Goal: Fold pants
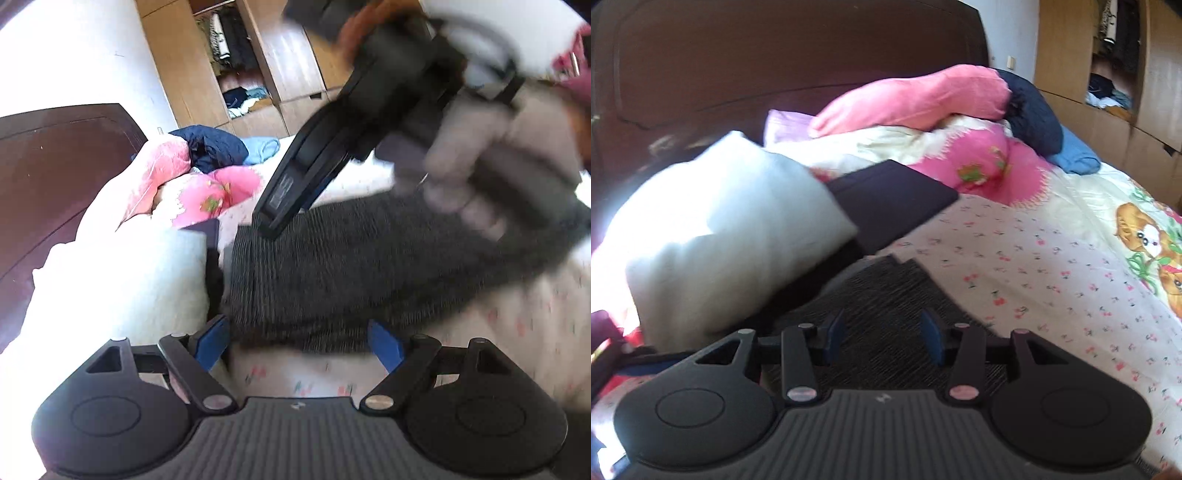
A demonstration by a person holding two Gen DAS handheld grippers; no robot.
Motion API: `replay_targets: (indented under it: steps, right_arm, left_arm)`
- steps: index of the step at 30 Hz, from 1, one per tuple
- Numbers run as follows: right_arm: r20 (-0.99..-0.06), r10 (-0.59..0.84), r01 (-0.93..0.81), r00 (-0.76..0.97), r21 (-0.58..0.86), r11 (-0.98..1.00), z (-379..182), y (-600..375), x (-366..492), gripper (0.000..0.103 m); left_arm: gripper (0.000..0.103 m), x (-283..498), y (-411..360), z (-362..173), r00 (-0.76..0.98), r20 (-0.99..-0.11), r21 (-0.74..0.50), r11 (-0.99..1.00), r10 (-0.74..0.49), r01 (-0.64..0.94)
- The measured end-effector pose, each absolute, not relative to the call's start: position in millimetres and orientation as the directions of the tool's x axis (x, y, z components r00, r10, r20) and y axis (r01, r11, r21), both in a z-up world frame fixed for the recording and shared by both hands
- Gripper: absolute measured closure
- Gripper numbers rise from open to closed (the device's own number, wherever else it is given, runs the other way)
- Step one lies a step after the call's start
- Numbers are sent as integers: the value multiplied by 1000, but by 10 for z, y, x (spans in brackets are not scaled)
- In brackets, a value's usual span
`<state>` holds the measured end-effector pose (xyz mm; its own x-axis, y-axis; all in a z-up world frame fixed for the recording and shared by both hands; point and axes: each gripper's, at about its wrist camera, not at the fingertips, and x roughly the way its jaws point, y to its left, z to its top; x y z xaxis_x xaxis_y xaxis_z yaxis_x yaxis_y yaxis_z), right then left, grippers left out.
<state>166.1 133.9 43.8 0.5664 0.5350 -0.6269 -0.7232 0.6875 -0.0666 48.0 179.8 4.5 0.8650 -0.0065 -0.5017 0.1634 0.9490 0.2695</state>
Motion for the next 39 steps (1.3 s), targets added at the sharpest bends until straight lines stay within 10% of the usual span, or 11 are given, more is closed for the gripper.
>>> replay_targets:
  steps: [8, 9, 10, 13, 18, 22, 24, 28, 29, 31, 39]
  right_arm:
    - [-693, 540, -778, 478, -49, 626, 291, 1386, 2263, 58]
    - [-699, 551, -781, 456, -18, 624, 297, 1358, 2322, 65]
    - [-713, 552, -780, 433, 11, 626, 306, 1337, 2362, 101]
    - [-734, 564, -785, 380, 68, 616, 337, 1286, 2341, 102]
    - [-664, 633, -834, 398, 25, 552, 543, 1233, 2140, 100]
    - [-708, 623, -870, 332, 25, 492, 513, 1286, 2390, 49]
    - [-736, 616, -882, 282, 53, 467, 415, 1311, 2520, 49]
    - [-738, 629, -869, 244, 122, 480, 267, 1320, 2641, 67]
    - [-740, 627, -864, 242, 130, 487, 263, 1316, 2627, 91]
    - [-739, 611, -858, 282, 91, 505, 305, 1286, 2543, 94]
    - [-641, 699, -846, 317, 142, 515, 716, 1200, 2390, 95]
  left_arm:
    - [9, 1033, 1885, -139, 806, -591, 140, 986, 14, 86]
    - [19, 1039, 1890, -138, 811, -585, 137, 987, 14, 82]
    - [31, 1060, 1900, -135, 814, -580, 143, 987, 21, 76]
    - [72, 1065, 1975, -117, 813, -579, 158, 987, 63, 36]
    - [73, 1028, 2135, -33, 817, -576, 93, 994, 9, 55]
    - [60, 948, 2117, -28, 817, -577, 77, 994, -19, 78]
    - [34, 997, 2154, -57, 807, -591, 67, 994, -27, 82]
    - [33, 980, 1993, -112, 819, -574, 147, 985, 7, 95]
    - [43, 999, 1973, -127, 816, -577, 160, 982, 11, 100]
    - [74, 1015, 1973, -127, 815, -579, 180, 980, 41, 78]
    - [75, 944, 2114, 133, 855, -514, 204, 978, 62, 52]
